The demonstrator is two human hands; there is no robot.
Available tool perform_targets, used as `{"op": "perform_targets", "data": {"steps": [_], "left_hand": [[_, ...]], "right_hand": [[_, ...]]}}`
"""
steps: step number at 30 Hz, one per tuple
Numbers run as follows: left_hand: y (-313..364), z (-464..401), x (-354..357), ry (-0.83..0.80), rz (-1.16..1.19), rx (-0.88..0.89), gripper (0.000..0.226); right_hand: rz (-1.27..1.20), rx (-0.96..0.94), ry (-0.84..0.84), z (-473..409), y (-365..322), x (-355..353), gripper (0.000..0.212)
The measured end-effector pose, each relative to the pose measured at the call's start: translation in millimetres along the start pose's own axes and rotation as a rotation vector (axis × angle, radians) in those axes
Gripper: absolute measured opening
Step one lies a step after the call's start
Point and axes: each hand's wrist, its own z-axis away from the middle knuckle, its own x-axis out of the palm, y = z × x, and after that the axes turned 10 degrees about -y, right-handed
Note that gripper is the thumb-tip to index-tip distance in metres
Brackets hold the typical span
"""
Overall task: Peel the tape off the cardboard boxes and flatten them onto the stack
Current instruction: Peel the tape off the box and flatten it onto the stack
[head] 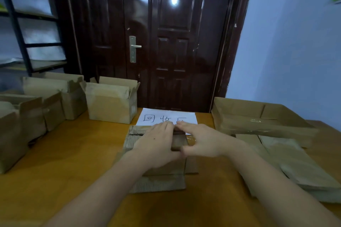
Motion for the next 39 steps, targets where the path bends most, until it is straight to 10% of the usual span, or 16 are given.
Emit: {"op": "perform_targets", "data": {"steps": [14,22,30,39], "left_hand": [[-38,42,-4,-0.019,-0.085,-0.017,0.097],[-36,59,-13,0.394,-0.215,0.283,0.051],[-22,90,33,0.377,-0.072,0.345,0.039],[-47,37,-10,-0.011,0.067,0.035,0.113]], "right_hand": [[0.159,0.063,0.078,18,-33,12,0.079],[0.362,-0.093,0.527,48,-42,25,0.049],[0.326,-0.145,0.733,57,-41,99,0.05],[0.313,-0.161,0.801,53,-37,104,0.049]]}}
